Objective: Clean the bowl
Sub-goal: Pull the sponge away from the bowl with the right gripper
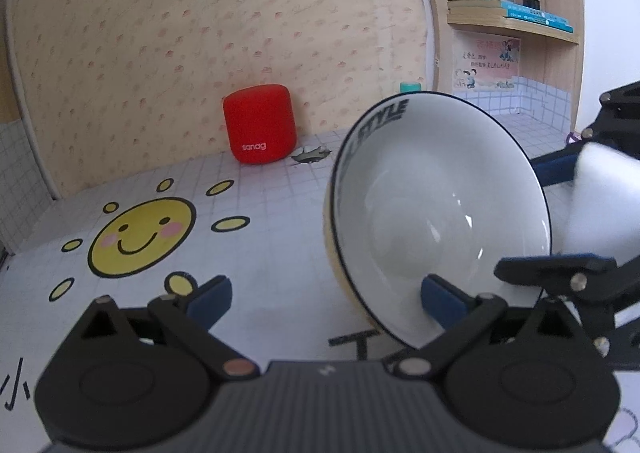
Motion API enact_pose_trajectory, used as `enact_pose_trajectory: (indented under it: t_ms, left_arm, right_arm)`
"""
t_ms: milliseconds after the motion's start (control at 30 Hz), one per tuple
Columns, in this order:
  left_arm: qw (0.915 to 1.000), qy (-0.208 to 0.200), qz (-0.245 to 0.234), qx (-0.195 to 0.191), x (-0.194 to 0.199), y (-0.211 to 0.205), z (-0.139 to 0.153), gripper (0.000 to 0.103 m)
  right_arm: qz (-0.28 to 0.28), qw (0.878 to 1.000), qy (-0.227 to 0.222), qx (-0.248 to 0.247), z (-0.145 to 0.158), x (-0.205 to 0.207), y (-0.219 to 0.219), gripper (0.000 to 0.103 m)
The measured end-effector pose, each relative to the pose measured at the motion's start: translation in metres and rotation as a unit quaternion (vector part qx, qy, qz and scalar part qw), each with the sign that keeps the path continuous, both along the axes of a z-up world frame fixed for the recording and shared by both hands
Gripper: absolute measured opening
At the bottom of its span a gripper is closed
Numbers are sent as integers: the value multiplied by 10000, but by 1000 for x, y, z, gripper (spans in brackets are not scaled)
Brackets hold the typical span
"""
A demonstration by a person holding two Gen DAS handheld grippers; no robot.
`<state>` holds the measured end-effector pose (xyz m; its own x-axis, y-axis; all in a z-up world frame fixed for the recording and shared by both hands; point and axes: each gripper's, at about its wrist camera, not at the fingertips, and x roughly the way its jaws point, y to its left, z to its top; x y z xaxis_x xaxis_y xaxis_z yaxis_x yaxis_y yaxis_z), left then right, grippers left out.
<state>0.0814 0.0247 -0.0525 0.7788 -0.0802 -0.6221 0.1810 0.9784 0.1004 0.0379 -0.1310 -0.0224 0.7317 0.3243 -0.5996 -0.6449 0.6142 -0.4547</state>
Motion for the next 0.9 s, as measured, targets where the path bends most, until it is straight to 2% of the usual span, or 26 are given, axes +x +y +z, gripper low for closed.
enact_pose_trajectory:
  t_ms: [167,400,533,633,900]
  left_arm:
    - [10000,20,22,-19,7,10,-1,101]
    - [10000,23,22,-30,24,39,-2,101]
    - [9999,32,95,-52,2,0,0,101]
    - [9999,35,115,-56,-9,-7,2,102]
    - [9997,74,169,-154,-18,-9,3,102]
  right_arm:
    - [28,9999,-117,31,7,-1,2,52]
    - [118,9998,-109,-136,0,-1,9,54]
    - [287,9994,-126,-177,-5,1,7,55]
    - [282,9995,-98,89,-5,3,7,63]
    - [-228,9927,331,1138,-5,16,-14,65]
